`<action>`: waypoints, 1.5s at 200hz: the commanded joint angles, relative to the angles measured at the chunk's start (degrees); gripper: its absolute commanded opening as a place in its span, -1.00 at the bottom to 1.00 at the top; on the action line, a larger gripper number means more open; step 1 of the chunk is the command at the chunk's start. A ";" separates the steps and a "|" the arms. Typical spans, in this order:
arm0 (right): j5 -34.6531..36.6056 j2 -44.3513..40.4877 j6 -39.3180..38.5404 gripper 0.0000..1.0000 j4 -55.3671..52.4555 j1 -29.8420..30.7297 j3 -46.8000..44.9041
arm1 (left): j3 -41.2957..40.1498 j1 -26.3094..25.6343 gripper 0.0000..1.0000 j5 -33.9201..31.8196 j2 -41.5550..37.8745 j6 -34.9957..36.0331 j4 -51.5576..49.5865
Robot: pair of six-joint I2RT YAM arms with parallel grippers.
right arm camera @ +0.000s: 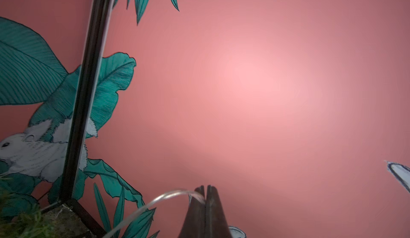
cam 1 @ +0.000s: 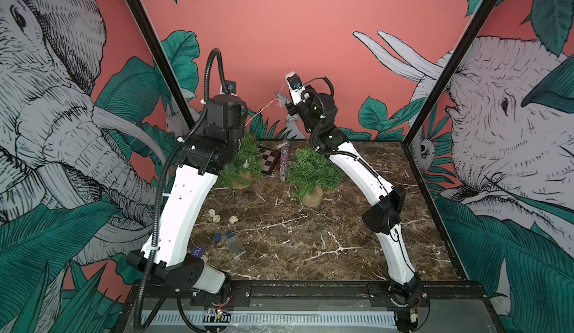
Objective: Wrap string light around the christmas tree
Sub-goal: Wrap the light string around the Christmas tree.
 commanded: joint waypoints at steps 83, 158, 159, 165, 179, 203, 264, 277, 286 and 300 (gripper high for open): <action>-3.43 -13.34 10.33 -1.00 1.11 -2.21 -11.24 | 15.84 -2.72 -1.00 10.50 13.82 -0.22 -0.42; -1.43 -19.27 7.20 -1.00 2.60 -2.74 -21.89 | 18.27 -2.81 -1.00 17.08 17.93 2.36 -1.66; -1.25 -19.36 7.12 -1.00 2.63 -2.75 -22.13 | 18.15 -2.81 -1.00 17.17 17.79 2.36 -1.56; -0.24 -20.04 6.93 -1.00 2.52 -2.80 -22.96 | 17.89 -2.79 -1.00 18.08 17.32 2.42 -1.23; 1.57 -20.83 7.44 -1.00 1.74 -3.53 -23.67 | 18.28 -3.29 -1.00 20.10 16.65 2.80 -1.18; 2.46 -21.54 9.27 -1.00 0.15 -5.29 -24.03 | 19.25 -4.88 -1.00 20.78 17.06 5.41 -1.72; 4.41 -23.31 11.82 -1.00 -0.02 -9.96 -29.86 | 16.13 -5.60 -1.00 22.28 19.97 9.27 7.09; 3.81 -24.06 13.34 -1.00 0.58 -10.87 -31.92 | 19.27 -5.53 -1.00 23.14 23.14 10.59 9.71; 2.70 -24.49 14.18 -1.00 0.75 -11.59 -33.35 | 22.22 -5.53 -1.00 23.50 25.88 11.29 11.38; 1.07 -24.90 15.08 -1.00 0.43 -12.62 -35.26 | 27.04 -5.53 -1.00 26.78 30.70 12.13 13.53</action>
